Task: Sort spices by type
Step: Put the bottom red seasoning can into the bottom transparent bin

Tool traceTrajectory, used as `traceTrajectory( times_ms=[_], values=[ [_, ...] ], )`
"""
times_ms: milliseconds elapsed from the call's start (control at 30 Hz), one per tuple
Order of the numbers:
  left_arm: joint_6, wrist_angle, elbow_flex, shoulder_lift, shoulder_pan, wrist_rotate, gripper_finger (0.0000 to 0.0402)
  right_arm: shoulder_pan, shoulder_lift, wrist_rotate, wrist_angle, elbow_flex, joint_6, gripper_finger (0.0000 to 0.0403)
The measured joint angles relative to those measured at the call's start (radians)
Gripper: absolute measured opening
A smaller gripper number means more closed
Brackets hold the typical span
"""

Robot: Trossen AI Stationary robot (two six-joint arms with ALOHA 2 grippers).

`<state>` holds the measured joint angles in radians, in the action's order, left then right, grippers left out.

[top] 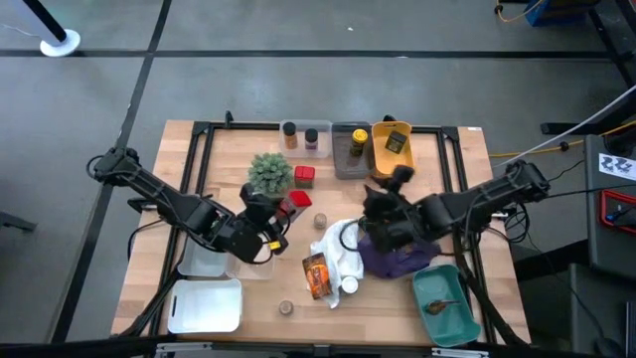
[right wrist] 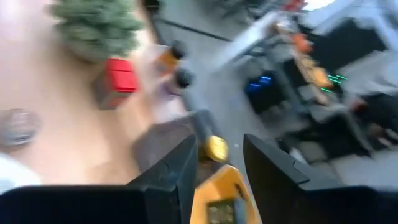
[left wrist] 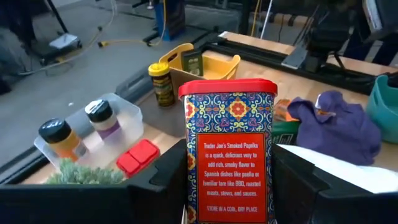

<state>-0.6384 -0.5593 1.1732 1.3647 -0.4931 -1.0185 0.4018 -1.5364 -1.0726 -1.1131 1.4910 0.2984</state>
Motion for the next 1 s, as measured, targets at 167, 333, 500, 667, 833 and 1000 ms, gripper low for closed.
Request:
traceTrajectory(
  times_ms=[167, 333, 500, 667, 833, 1000],
  values=[
    [0.046, 0.032, 0.0, 0.0, 0.0, 0.0, 0.0163, -0.087, 0.0, 0.376, 0.276, 0.0, -0.323, 0.0131],
    [0.05, 0.028, 0.0, 0.0, -0.011, 0.0, 0.0164, -0.186, 0.0, 0.621, 0.474, -0.019, -0.44, 0.0131],
    [0.066, 0.045, 0.0, 0.0, -0.037, -0.026, 0.0164, -0.273, -0.002, 0.688, 0.698, -0.132, -0.458, 0.0131],
    [0.065, 0.051, 0.0, 0.0, -0.05, -0.042, 0.0164, -0.314, -0.002, 0.779, 0.95, -0.238, -0.457, 0.0131],
    [0.07, 0.076, 0.0, 0.0, -0.048, -0.043, 0.0164, -0.311, -0.001, 0.855, 1.104, -0.277, -0.458, 0.0131],
    [0.089, 0.101, 0.0, 0.0, -0.049, -0.049, 0.0164, -0.311, -0.001, 0.941, 1.145, -0.28, -0.456, 0.0131]
  ],
)
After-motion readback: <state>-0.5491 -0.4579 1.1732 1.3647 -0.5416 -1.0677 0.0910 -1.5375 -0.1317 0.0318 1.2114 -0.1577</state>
